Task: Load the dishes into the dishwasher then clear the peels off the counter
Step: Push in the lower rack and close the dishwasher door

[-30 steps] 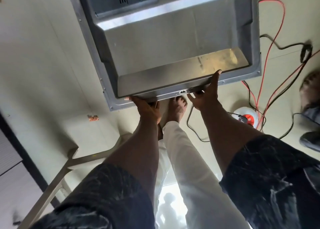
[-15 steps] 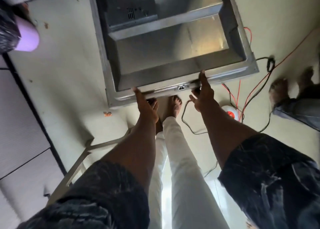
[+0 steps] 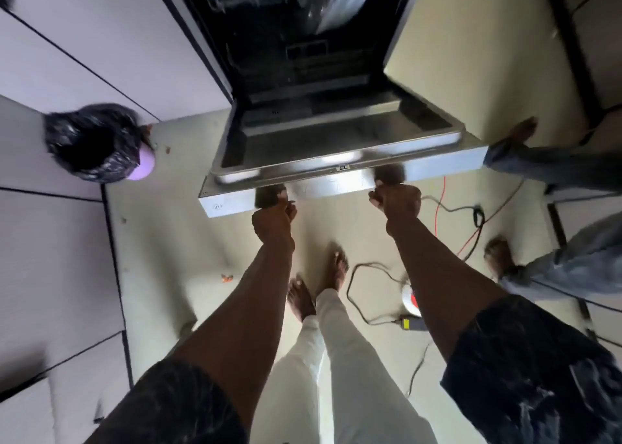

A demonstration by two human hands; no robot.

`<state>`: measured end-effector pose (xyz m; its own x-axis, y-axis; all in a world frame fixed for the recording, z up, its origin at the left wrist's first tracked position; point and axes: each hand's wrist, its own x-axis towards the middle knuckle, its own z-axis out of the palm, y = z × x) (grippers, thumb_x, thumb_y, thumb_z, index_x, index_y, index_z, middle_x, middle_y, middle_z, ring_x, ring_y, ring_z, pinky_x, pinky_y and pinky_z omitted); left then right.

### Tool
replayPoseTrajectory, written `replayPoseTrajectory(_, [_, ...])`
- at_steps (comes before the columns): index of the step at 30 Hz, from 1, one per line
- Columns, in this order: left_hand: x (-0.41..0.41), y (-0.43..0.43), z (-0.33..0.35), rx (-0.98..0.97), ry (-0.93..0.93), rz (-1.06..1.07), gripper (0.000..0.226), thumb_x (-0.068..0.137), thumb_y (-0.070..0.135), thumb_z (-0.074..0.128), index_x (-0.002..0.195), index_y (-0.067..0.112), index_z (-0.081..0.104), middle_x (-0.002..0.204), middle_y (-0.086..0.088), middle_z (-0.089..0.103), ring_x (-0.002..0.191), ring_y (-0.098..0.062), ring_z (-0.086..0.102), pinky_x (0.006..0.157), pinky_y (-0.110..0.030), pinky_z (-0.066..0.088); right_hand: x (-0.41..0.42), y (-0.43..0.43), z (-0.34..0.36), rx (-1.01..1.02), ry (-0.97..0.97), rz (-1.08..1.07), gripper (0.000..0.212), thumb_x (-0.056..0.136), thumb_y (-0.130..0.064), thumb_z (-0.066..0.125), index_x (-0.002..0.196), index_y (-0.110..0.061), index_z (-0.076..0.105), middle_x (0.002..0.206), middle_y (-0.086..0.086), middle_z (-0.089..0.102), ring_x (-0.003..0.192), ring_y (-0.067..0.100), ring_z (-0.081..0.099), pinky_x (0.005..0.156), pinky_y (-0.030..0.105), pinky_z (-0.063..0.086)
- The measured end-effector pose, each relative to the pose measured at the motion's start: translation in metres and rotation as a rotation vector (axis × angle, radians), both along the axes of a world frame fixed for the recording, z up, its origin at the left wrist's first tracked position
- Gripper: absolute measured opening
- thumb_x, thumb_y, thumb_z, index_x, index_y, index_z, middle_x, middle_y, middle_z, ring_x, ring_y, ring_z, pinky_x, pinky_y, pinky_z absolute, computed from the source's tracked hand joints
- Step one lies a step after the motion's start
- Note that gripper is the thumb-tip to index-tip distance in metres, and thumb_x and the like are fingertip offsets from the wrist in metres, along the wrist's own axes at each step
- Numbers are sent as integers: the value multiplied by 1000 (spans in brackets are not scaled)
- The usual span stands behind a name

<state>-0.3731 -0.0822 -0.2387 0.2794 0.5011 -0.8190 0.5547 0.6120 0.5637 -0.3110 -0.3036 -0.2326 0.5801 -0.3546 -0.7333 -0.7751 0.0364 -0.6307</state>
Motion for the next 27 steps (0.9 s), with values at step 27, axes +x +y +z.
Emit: replayPoseTrajectory(27, [160, 73, 124, 1112, 64, -819, 30, 92, 40, 67, 89, 11, 66, 90, -16, 72, 89, -37, 66, 74, -40, 50, 147, 24, 111, -1171, -760, 904, 42, 83, 5, 58, 121, -12, 52, 122, 10, 51, 111, 31, 49, 59, 40, 55])
